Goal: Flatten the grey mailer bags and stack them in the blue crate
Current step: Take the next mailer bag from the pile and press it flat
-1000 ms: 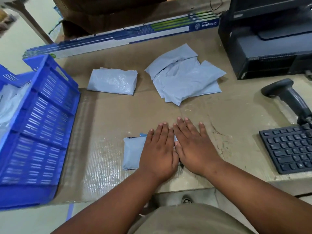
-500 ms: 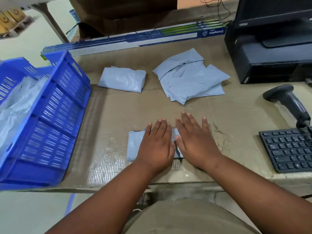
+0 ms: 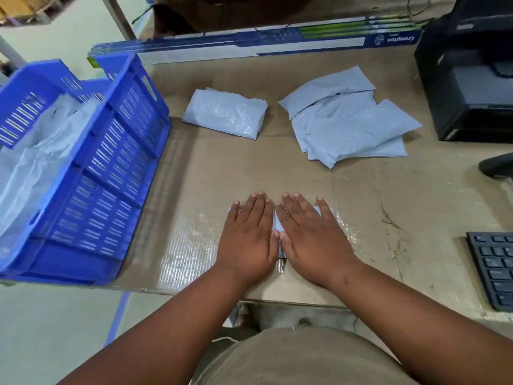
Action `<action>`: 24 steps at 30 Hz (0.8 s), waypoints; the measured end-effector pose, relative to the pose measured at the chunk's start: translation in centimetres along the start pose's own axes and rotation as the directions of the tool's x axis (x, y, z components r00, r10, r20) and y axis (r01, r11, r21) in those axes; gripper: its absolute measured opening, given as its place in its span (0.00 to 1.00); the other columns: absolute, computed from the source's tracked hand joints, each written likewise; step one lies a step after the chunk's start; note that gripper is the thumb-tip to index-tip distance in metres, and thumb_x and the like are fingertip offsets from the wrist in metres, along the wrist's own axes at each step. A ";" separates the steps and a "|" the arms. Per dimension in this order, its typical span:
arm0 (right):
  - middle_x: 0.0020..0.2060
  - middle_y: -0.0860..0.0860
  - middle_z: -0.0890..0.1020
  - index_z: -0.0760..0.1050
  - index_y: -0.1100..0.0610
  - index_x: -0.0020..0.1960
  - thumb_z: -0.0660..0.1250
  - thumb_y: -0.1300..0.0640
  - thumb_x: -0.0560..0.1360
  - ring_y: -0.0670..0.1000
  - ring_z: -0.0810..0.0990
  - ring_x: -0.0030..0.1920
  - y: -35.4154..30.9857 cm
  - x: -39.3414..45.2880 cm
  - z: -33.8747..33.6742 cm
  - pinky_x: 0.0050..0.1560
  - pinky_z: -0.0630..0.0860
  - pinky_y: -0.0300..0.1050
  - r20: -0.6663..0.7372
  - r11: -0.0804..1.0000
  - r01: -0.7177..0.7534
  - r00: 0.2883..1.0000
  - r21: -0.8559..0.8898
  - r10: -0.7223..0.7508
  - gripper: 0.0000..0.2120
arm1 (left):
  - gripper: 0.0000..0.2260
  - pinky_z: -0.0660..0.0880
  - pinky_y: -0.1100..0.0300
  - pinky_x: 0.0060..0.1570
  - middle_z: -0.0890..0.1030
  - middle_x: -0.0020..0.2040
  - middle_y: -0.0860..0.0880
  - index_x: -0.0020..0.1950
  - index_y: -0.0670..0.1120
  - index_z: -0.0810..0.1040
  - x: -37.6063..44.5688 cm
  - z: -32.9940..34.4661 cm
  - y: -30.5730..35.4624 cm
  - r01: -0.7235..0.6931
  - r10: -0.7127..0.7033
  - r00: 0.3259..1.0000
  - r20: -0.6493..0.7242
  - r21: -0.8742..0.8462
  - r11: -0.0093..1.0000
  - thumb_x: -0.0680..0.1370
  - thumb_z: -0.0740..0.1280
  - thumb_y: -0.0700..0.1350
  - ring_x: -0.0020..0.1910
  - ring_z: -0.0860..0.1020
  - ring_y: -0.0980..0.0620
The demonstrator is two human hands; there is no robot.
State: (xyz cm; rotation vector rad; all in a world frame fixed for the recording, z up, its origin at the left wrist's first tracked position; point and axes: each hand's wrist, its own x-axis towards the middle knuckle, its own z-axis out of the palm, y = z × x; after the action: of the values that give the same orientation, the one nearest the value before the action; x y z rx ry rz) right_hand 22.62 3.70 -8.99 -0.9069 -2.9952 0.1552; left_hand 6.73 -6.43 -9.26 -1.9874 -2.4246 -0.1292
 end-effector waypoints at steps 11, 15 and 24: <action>0.85 0.52 0.58 0.57 0.52 0.85 0.45 0.43 0.86 0.56 0.56 0.84 0.1 0.3 -0.2 0.81 0.54 0.66 0.018 1.000 0.002 1.000 -0.003 -0.002 0.30 | 0.31 0.55 0.36 0.79 0.60 0.85 0.42 0.84 0.43 0.62 0.0 -0.1 0.1 0.071 -0.071 0.995 0.062 0.007 0.997 0.84 0.49 0.57 0.84 0.56 0.42; 0.85 0.53 0.56 0.55 0.51 0.85 0.42 0.40 0.85 0.55 0.53 0.85 -0.1 0.1 -0.4 0.81 0.49 0.70 0.043 0.999 -0.010 0.999 -0.033 0.011 0.31 | 0.31 0.52 0.35 0.80 0.60 0.85 0.41 0.83 0.43 0.63 -0.9 -0.5 -0.4 0.062 -0.062 0.998 0.029 -0.021 0.998 0.85 0.50 0.60 0.85 0.55 0.42; 0.86 0.52 0.52 0.53 0.46 0.86 0.50 0.30 0.82 0.61 0.48 0.85 -4.2 -2.6 0.1 0.77 0.44 0.78 -0.021 0.997 0.064 0.998 -0.045 -0.065 0.38 | 0.34 0.53 0.32 0.78 0.42 0.87 0.45 0.88 0.51 0.46 -7.3 -0.7 -2.8 -0.010 0.008 0.998 0.063 0.034 0.999 0.84 0.49 0.64 0.86 0.42 0.42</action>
State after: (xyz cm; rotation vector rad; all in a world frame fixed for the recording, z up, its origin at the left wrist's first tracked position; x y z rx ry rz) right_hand 22.45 -1.27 -8.58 -0.8090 -3.0134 0.0781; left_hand 5.38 -14.20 -9.17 -2.0182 -2.4367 -0.0261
